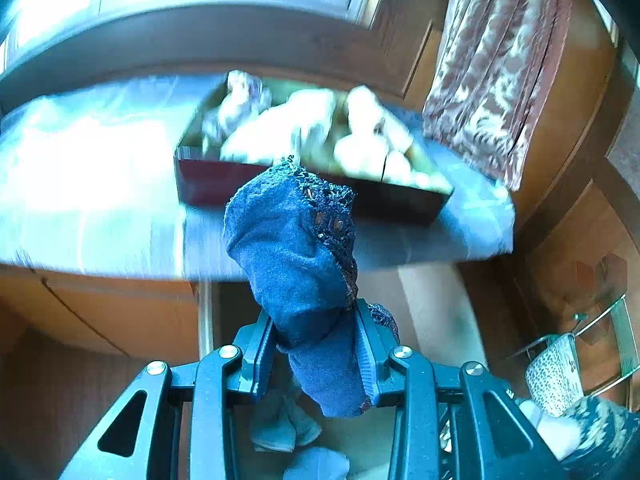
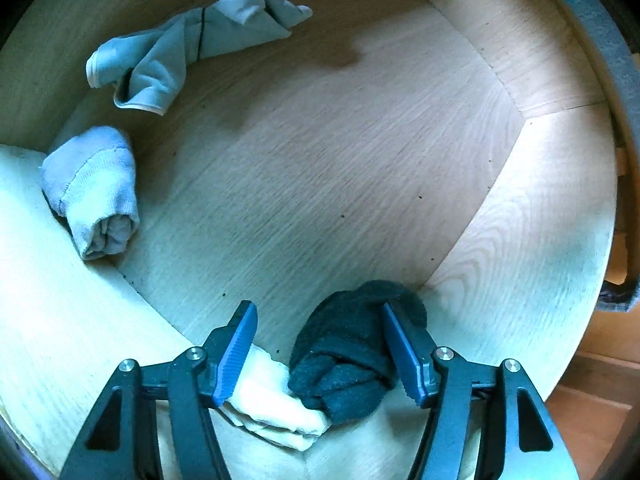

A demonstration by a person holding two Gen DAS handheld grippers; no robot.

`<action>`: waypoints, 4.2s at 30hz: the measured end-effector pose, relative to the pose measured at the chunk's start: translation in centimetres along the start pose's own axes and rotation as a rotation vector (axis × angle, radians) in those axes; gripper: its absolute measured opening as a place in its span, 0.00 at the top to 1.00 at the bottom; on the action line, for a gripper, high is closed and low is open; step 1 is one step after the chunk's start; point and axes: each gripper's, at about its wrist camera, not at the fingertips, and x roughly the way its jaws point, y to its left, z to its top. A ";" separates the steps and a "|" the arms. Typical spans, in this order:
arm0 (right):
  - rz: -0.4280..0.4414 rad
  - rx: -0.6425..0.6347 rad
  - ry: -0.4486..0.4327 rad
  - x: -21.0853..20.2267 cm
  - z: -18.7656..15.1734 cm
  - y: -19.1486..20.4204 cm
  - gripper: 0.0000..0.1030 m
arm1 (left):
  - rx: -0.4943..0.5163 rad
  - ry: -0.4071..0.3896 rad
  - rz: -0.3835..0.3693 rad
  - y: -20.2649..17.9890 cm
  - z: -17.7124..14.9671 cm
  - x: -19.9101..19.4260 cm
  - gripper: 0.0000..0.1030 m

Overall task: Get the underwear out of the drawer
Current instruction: 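Carry the navy lace garment up to the tin box with the left gripper, then lower the navy garment into the tin box and open the left gripper, then withdraw the left tool from the tin box back toward the drawer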

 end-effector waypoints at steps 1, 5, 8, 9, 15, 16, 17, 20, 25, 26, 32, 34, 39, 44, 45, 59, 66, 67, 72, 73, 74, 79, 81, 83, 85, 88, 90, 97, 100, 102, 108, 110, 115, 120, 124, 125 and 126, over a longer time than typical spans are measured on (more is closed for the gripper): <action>0.001 0.000 -0.002 0.0 0.0 -0.1 0.36 | 0.002 -0.009 0.003 0.1 0.5 -0.4 0.65; 0.002 0.001 -0.004 -0.3 0.0 0.5 0.36 | 0.012 -0.054 -0.004 0.1 3.0 -1.9 0.65; 0.005 -0.001 -0.006 -0.5 -0.1 0.2 0.36 | 0.033 -0.090 0.014 -0.5 5.2 -2.5 0.65; 0.007 -0.001 -0.008 -0.6 -0.1 0.2 0.36 | 0.043 -0.104 0.021 -0.7 6.1 -2.6 0.65; 0.018 -0.003 -0.015 -0.9 -0.4 0.0 0.36 | 0.077 -0.147 0.081 -2.6 11.1 -1.6 0.65; 0.020 -0.004 -0.017 -0.9 -0.5 -0.1 0.36 | 0.096 -0.144 0.100 -2.5 12.5 -0.8 0.65; 0.021 -0.005 -0.018 -1.0 -0.5 -0.1 0.36 | 0.103 -0.146 0.121 -2.4 13.3 -0.1 0.65; 0.032 -0.001 -0.021 -1.0 -0.6 -0.3 0.36 | 0.122 -0.128 0.166 -2.1 16.0 2.6 0.65; 0.050 0.006 -0.018 -0.9 -0.6 -0.5 0.36 | 0.127 -0.050 0.213 -1.1 19.0 8.4 0.65; 0.051 0.005 -0.016 -0.9 -0.6 -0.7 0.36 | 0.121 -0.042 0.220 -0.8 19.1 9.2 0.65; 0.046 0.003 -0.005 -0.6 -0.4 -0.9 0.37 | 0.158 0.030 0.263 -0.1 19.7 14.4 0.59; 0.050 0.002 0.004 -0.3 -0.3 -0.7 0.38 | 0.173 0.040 0.273 -0.1 19.6 15.2 0.56; 0.058 -0.002 0.015 0.3 0.0 -0.8 0.38 | 0.179 0.004 0.269 -0.2 18.9 14.5 0.49; 0.059 -0.001 0.019 0.6 0.1 -0.8 0.38 | 0.132 -0.062 0.256 1.1 18.5 11.9 0.46; 0.059 -0.001 0.019 0.6 0.1 -0.9 0.38 | 0.128 -0.071 0.256 1.0 18.4 11.6 0.42; 0.078 0.067 0.031 0.9 0.6 -1.4 0.43 | 0.072 -0.147 0.244 2.5 14.3 5.5 0.36; 0.084 0.107 0.030 0.9 1.0 -2.5 0.55 | 0.081 -0.161 0.249 3.0 11.7 3.4 0.36; 0.095 0.127 0.029 1.0 1.2 -2.9 0.59 | 0.076 -0.164 0.244 3.2 11.2 3.0 0.36; 0.125 0.185 0.025 1.5 2.1 -4.6 0.74 | 0.072 -0.164 0.230 3.7 9.1 1.7 0.36; 0.133 0.187 0.028 1.6 2.2 -4.8 0.74 | 0.073 -0.165 0.228 3.7 8.8 1.5 0.36; 0.135 0.189 0.029 1.7 2.3 -4.9 0.74 | 0.074 -0.165 0.226 3.8 8.3 1.1 0.36; 0.140 0.218 0.028 1.4 2.4 -5.1 0.71 | 0.067 -0.156 0.215 4.4 6.3 0.1 0.36; 0.183 0.233 0.030 1.4 2.6 -6.0 0.64 | 0.057 -0.154 0.204 4.7 5.7 -0.2 0.36; 0.225 0.272 0.026 0.8 2.8 -6.8 0.58 | 0.054 -0.150 0.197 4.9 5.1 -0.4 0.36; 0.251 0.295 0.016 0.0 2.9 -7.5 0.56 | 0.049 -0.151 0.189 5.1 4.4 -0.7 0.36; 0.255 0.340 0.015 -1.0 3.0 -8.1 0.55 | 0.051 -0.145 0.170 5.2 3.6 -1.0 0.36; 0.258 0.371 0.003 -1.8 2.7 -8.4 0.54 | 0.058 -0.138 0.158 5.1 3.0 -1.0 0.36; 0.144 0.436 0.013 -3.3 1.5 -7.0 0.53 | 0.084 -0.122 0.096 4.5 1.4 -1.1 0.36; -0.141 0.342 0.061 -2.7 2.1 -5.3 0.32 | 0.111 -0.120 0.072 4.1 0.8 -1.2 0.36; -0.177 0.324 0.085 -2.2 2.4 -4.9 0.33 | 0.124 -0.119 0.050 3.9 0.3 -1.3 0.36; -0.220 0.286 0.187 -0.2 4.3 -3.7 0.35 | 0.123 -0.103 0.008 4.3 -0.8 -1.2 0.36; -0.252 0.284 0.192 0.1 4.6 -3.6 0.35 | 0.114 -0.101 0.002 4.6 -1.1 -1.2 0.36; -0.235 0.299 0.175 -0.5 4.3 -3.2 0.75 | 0.110 -0.085 0.003 5.1 -2.0 -1.1 0.36; -0.204 0.322 0.187 -0.1 4.6 -2.5 0.54 | 0.109 -0.082 0.006 4.9 -2.3 -1.2 0.36; -0.160 0.343 0.193 0.4 5.6 -2.6 0.38 | 0.120 -0.074 0.002 4.4 -2.6 -1.1 0.36; -0.163 0.333 0.204 1.0 5.7 -3.0 0.39 | 0.127 -0.069 0.001 4.2 -2.6 -1.0 0.36; -0.165 0.319 0.208 1.4 5.7 -3.0 0.41 | 0.130 -0.068 -0.002 4.0 -2.7 -0.9 0.36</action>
